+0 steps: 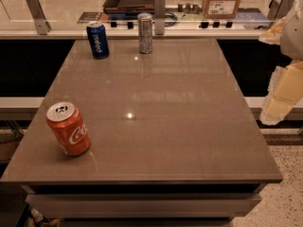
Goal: Move coke can near pepsi can
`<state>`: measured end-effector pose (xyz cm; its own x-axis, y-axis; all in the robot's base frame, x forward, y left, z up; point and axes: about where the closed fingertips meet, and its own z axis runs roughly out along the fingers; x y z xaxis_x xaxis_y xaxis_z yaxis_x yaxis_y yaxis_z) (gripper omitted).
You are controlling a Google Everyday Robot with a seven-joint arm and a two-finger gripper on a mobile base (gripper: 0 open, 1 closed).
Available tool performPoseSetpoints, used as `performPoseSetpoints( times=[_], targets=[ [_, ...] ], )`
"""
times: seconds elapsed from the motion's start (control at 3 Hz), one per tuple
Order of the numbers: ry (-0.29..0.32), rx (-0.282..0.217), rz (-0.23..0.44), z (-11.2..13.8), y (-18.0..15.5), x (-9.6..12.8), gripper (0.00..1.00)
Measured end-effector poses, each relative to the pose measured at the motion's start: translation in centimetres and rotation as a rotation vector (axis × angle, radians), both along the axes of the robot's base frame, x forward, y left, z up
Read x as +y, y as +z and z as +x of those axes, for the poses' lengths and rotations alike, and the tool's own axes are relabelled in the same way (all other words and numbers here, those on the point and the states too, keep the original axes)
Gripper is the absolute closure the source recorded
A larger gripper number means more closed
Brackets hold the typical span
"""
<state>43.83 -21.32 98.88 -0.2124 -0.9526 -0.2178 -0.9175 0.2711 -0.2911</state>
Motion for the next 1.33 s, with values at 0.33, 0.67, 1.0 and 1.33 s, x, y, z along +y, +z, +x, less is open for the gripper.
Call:
performPoseSetpoints(
  times=[0.33,0.67,1.0,1.33],
  targets=[
    [0.000,0.000,0.000,0.0,0.0,0.0,0.00],
    [0.031,-0.017,0.047,-0.2,0.3,0.4,0.00],
    [0.094,-0.042,0.157,-0.1,-0.3,1.0,0.00],
    [0.148,-0.069,0.327,-0.6,-0.8,3.6,0.00]
  ],
)
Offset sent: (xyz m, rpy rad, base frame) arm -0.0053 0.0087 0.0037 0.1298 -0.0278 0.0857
